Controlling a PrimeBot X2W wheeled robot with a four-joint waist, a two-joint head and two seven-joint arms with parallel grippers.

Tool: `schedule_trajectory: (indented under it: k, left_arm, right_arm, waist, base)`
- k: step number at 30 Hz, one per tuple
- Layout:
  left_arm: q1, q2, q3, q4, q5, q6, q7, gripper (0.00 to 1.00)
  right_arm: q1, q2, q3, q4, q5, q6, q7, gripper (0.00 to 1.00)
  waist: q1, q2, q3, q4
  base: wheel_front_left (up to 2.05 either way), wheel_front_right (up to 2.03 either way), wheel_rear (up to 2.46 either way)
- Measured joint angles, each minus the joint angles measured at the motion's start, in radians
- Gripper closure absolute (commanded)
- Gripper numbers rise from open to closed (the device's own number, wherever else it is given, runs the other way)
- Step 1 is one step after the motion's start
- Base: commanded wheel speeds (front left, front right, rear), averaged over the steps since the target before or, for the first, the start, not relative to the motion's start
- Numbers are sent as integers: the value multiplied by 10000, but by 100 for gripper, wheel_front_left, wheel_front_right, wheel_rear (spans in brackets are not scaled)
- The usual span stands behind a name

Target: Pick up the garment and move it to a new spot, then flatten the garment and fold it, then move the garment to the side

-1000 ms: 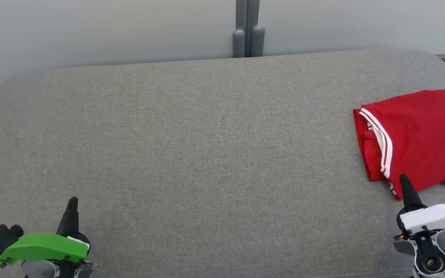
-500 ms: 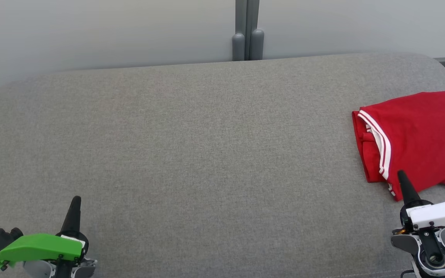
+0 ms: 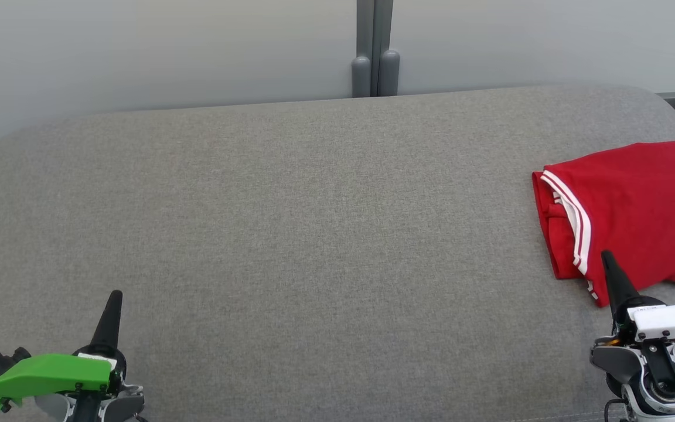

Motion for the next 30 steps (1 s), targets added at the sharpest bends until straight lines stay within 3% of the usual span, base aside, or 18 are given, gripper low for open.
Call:
schedule_trajectory:
  k: [19, 30]
  left_arm:
    - [-140, -326, 518, 13, -1871, -435, 573, 100]
    - [-182, -349, 546, 19, -2067, -437, 602, 100]
  right_arm:
    - [-293, 364, -531, 77, 2109, 433, 589, 100]
    - [-294, 453, -556, 100, 2215, 433, 621, 100]
  waist:
    - [1, 0, -167, -15]
    - [1, 0, -172, -15]
  base:
    - [0, 0, 0]
    - [0, 0, 0]
